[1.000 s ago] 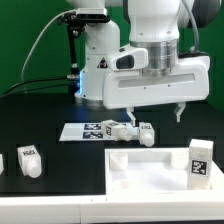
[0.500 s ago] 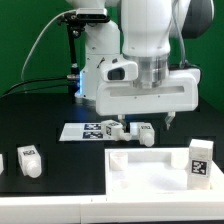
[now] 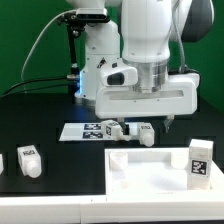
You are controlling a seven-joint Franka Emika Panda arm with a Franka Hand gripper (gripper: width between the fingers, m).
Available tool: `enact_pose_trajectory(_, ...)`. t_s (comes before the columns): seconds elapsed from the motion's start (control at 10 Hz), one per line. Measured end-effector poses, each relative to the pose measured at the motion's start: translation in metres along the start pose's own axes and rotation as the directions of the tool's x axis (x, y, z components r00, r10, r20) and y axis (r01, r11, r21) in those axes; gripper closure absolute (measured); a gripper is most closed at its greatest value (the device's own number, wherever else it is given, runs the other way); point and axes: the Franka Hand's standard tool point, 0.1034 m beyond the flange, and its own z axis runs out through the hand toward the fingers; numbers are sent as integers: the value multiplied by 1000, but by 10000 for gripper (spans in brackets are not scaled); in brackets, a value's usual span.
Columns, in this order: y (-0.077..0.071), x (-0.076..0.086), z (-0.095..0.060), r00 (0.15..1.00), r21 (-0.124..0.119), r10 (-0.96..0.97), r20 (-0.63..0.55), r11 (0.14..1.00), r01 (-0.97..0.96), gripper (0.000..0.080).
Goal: Assemble square table
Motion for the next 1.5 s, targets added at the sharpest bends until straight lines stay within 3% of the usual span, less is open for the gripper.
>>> enact_pose_trajectory(0.2, -13, -17, 14, 1000, -16, -12, -4, 1000, 12, 150)
enact_pose_trajectory(0.5, -11, -18, 17, 1000, -22, -12, -10, 1000, 12, 150)
enact_pose_trajectory(0.6, -11, -18, 17, 1000, -22, -12, -10, 1000, 12, 204)
enact_pose_trajectory(0.7, -11, -18, 18, 1000, -22, -12, -9, 1000, 11, 341)
enact_pose_trajectory(0.8, -10, -19, 18, 1000, -22, -11, -9, 1000, 11, 341)
enact_pose_trajectory(0.9, -10, -18, 18, 1000, -22, -11, -10, 1000, 11, 476)
enact_pose_trajectory(1.0, -10, -18, 18, 1000, -22, -11, -10, 1000, 11, 517)
enact_pose_trajectory(1.3, -31, -6, 7, 997, -32, 82, 4, 996, -82, 517)
enact_pose_trajectory(1.5, -47, 8, -8, 984, -19, 176, 17, 984, -175, 517)
